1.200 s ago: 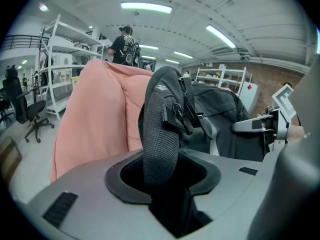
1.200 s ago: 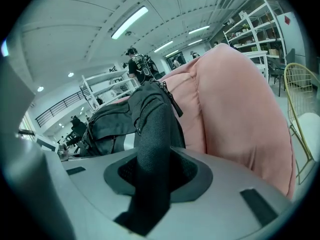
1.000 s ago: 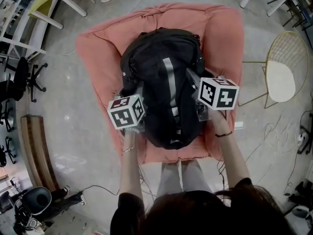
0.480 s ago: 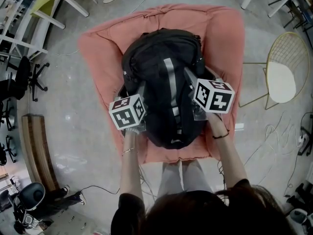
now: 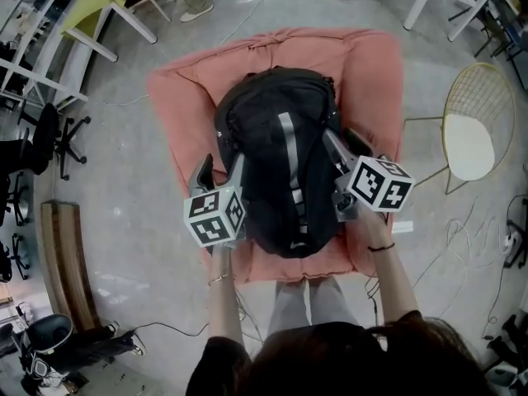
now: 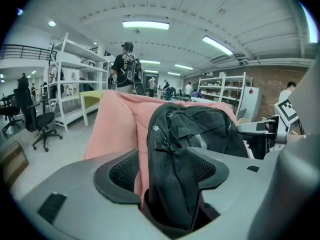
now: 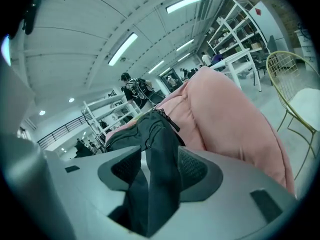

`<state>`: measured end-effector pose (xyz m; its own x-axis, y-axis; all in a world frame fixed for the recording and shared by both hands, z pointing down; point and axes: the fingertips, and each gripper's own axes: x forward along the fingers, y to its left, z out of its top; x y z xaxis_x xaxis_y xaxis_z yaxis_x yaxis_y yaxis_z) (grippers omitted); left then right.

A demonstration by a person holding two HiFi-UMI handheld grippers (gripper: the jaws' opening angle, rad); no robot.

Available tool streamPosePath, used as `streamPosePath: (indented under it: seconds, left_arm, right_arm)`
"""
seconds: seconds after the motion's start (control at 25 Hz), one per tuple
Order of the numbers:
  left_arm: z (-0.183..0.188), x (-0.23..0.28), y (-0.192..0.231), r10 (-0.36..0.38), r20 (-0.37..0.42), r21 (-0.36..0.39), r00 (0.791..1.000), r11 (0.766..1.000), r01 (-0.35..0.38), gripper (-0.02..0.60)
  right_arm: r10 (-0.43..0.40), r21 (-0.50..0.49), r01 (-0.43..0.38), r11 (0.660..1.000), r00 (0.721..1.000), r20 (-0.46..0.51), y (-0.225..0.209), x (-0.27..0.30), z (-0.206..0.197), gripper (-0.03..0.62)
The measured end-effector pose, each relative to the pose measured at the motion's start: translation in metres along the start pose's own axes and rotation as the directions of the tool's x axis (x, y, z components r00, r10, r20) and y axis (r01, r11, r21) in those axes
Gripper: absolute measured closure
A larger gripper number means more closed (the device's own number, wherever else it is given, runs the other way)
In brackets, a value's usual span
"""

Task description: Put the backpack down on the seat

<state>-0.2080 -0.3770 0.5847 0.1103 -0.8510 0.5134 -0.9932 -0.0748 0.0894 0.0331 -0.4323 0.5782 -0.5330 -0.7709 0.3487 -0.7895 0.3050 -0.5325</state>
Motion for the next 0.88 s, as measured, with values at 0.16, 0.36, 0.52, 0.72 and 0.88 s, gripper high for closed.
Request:
streamPosePath:
  seconds: [0.16,0.36,0.52,0.72,0.88]
  left_arm:
    - [0.012,-0.028,-0.010,-0.002,0.041,0.036,0.999,0.999,0.001,0.304]
    - [0.025,-0.059,-0.022,-0.017,0.096,0.048,0.995,0.999,0.012,0.383]
    - [0.036,-0.088,-0.033,-0.028,0.137,0.081,0.990,0.997,0.017,0.485]
    - [0.054,-0.122,-0.043,-0.068,0.187,0.114,0.980,0.992,0.047,0.528]
    - [0.070,-0.147,-0.053,-0.098,0.231,0.155,0.968,0.986,0.063,0.541]
  right_arm:
    - [0.026,-0.036,-0.025,0.999,0.999,0.033,0.011,-0.028,0.011,0.436]
    - [0.082,-0.095,-0.076,0.993,0.994,0.067,0.036,-0.057,0.023,0.516]
    - [0.121,-0.151,-0.107,0.983,0.989,0.088,0.059,-0.082,0.029,0.547]
    - [0.162,-0.245,-0.131,0.961,0.980,0.114,0.090,-0.109,0.043,0.566]
    - [0.194,-0.341,-0.140,0.930,0.973,0.128,0.116,-0.130,0.054,0.571]
